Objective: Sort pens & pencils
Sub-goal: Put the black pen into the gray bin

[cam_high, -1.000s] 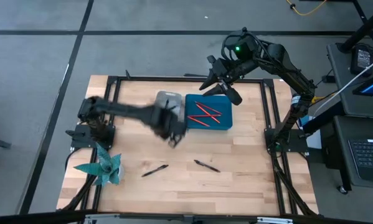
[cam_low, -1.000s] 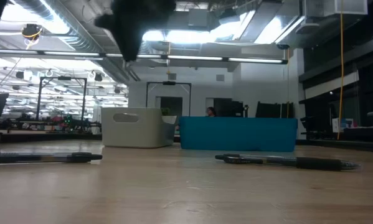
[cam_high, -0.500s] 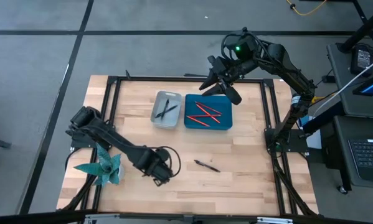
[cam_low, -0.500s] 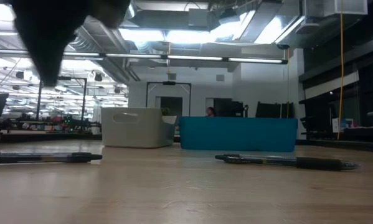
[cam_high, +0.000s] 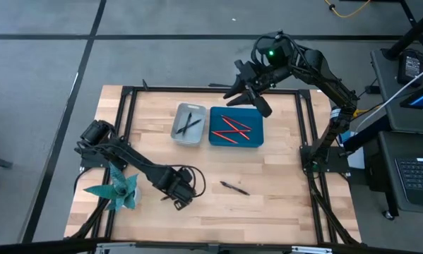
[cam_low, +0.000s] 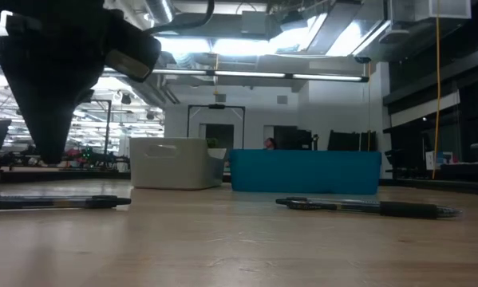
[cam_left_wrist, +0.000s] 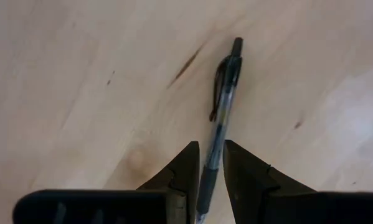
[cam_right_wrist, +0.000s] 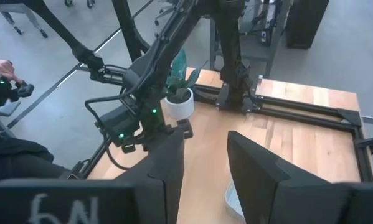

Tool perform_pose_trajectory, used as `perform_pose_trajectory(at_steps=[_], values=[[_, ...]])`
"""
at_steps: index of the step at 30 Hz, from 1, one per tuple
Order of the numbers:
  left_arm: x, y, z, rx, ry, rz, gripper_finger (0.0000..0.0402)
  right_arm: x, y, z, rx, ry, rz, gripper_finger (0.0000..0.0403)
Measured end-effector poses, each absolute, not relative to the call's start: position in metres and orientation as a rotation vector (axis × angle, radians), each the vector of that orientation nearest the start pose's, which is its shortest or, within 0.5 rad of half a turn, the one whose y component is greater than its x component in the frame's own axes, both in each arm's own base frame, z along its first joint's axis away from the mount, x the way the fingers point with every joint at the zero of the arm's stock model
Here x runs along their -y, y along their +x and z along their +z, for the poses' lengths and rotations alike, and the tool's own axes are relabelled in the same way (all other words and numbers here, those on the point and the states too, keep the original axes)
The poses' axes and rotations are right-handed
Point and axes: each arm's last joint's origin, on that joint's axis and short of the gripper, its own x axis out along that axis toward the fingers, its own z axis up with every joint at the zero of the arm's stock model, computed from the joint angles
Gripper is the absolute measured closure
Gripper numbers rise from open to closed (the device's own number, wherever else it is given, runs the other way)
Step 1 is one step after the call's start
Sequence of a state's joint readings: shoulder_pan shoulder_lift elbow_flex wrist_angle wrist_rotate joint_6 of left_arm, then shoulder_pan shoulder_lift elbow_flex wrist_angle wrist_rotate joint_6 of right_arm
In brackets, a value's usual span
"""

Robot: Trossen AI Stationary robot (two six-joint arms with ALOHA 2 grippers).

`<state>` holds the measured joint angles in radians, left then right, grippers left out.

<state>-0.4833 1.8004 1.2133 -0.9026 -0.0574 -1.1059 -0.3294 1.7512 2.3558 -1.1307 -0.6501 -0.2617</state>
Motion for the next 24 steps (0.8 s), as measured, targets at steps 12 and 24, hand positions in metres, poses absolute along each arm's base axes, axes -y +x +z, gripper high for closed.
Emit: perform_pose_trajectory(at_steps=[12,24], values=[[0.156,0.290,0.179,-1.388,-0.516,0.439,0.0335,0.085,0.302,0.507,-0.420,0.015,0.362,0.0279],[0.155,0.287,0.168,-1.395,-0.589,0.449,0.0335,0.085,0.302,0.507,-0.421,0.016,0.362,0.0279]])
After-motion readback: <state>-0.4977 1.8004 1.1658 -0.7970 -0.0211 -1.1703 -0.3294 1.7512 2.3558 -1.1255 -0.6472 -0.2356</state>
